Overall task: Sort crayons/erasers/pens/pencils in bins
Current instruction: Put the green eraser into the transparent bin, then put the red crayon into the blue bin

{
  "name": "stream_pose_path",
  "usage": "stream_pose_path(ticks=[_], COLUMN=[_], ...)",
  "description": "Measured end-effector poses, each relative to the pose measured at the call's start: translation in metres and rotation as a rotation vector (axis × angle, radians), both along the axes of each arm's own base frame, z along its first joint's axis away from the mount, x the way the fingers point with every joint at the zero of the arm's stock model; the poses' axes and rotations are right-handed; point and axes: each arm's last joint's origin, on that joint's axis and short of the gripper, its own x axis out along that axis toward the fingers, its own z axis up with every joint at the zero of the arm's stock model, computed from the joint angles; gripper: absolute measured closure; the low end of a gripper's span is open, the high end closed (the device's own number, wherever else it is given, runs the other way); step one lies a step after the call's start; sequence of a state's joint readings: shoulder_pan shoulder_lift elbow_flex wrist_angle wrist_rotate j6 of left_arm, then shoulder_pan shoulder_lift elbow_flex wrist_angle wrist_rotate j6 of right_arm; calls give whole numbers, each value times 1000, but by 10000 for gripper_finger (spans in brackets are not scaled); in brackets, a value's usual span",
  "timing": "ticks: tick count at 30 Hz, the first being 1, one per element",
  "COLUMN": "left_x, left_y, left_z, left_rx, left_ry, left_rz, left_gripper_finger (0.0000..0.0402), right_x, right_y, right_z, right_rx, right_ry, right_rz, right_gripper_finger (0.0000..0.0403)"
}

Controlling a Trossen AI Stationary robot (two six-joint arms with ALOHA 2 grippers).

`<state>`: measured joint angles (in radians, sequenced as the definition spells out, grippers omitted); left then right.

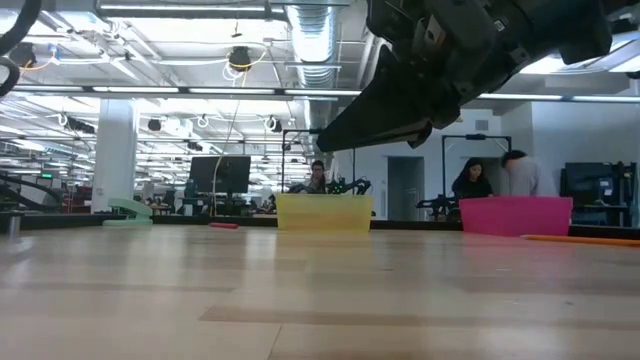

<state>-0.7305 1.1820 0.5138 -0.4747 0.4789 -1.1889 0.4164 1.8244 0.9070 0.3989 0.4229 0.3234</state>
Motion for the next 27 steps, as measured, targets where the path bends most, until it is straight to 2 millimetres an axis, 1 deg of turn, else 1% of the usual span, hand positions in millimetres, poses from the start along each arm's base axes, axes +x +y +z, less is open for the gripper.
stream_pose_path(ticks=[4,7,10,12,14,17,19,21,24,27], left_x=[5,10,19,28,38,55,67,77,87,91], left_y=[-5,-10,-11,-10,-4,14,30,49,82,117], left_z=[11,24,42,58,74,95,109,119,131,133], left_rx=[-40,-97,-125,-139,-122,-54,-9,43,149,312], left_ry=[-16,-47,-107,-179,-261,-411,-530,-628,-726,-758], left_rz=[-12,-58,-98,-134,-155,-177,-202,-229,-236,-213], left_gripper_finger=[264,252,259,274,295,334,362,388,396,398], right_x=[0,0,0,0,0,0,0,1,2,3], right_y=[0,0,0,0,0,0,0,0,1,0], right_z=[0,0,0,0,0,0,1,2,4,5], right_rx=[-1,-3,-3,-3,-3,-7,-5,-1,5,8], right_ry=[1,1,1,1,1,-1,-5,-16,-45,-54], right_rz=[1,2,2,2,2,4,4,5,9,7], right_gripper_finger=[400,400,397,396,397,400,400,397,397,400])
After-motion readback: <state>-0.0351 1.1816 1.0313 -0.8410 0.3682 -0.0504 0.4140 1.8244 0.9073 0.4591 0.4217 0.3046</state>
